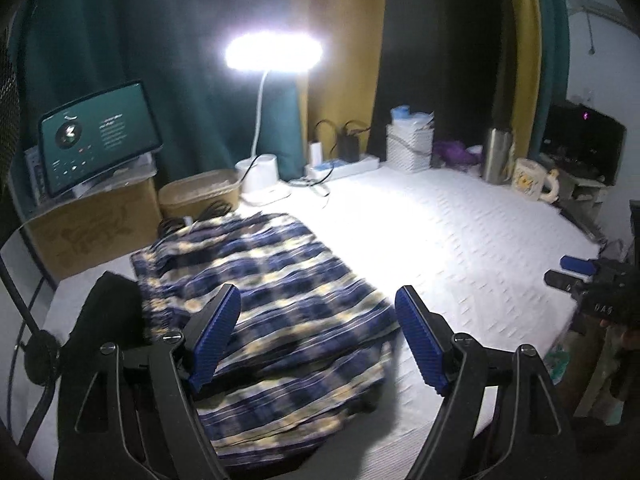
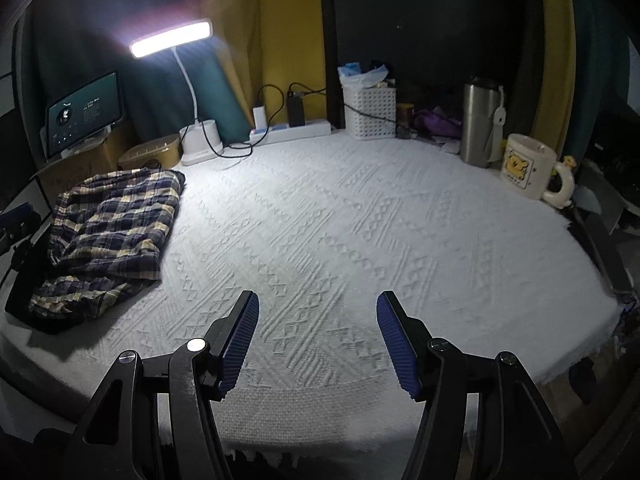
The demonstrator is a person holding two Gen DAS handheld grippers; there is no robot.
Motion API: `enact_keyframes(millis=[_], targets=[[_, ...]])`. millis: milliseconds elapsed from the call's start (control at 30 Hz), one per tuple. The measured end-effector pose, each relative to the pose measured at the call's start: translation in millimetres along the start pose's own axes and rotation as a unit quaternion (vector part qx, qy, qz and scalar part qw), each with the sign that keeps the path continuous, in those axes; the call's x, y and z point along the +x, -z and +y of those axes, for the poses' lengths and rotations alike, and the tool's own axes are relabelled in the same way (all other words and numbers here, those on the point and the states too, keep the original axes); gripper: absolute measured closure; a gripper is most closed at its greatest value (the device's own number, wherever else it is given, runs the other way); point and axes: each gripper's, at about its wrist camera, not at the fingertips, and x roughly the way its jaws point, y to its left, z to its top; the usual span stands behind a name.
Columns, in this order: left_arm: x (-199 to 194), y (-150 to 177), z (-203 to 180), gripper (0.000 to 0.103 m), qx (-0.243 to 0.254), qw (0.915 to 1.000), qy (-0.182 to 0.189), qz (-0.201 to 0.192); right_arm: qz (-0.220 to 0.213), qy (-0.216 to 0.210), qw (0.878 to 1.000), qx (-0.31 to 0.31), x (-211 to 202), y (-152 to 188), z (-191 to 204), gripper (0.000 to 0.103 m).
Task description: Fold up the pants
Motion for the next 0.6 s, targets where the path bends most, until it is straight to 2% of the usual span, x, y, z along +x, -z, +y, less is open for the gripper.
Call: enact_keyframes(millis=[167, 333, 400, 467, 600], targets=[[-7.8, -8.1, -18.3, 0.024, 0.013, 0.9994, 0.026, -0.018, -0.015, 0.010, 1.000, -0.001, -16.4, -4.2, -1.0, 0.040], [-19.2, -14.9, -23.9, 0.023, 0.015, 0.9988, 0.025, -0.040, -0.028, 0.013, 0.999, -0.007, -30.8, -10.4, 1.7, 0.040], [-23.9, -17.2, -23.4, 0.021, 0.013, 0.9984, 0.024, -0.048, -0.033, 0.014, 0.999, -0.010, -35.7, -12.9, 3.7, 0.040], [-30.2, -19.5, -23.7, 0.011, 0.012, 0.9978, 0.025, -0.060, -0.040, 0.014, 0.999, -0.013, -41.9, -15.5, 5.2, 0.040], [-40.9, -22.7, -26.7, 0.011, 0.014, 0.9968, 0.025, -0.075, -0.053, 0.015, 0.998, -0.016, -54.3, -20.3, 7.7, 0.039]])
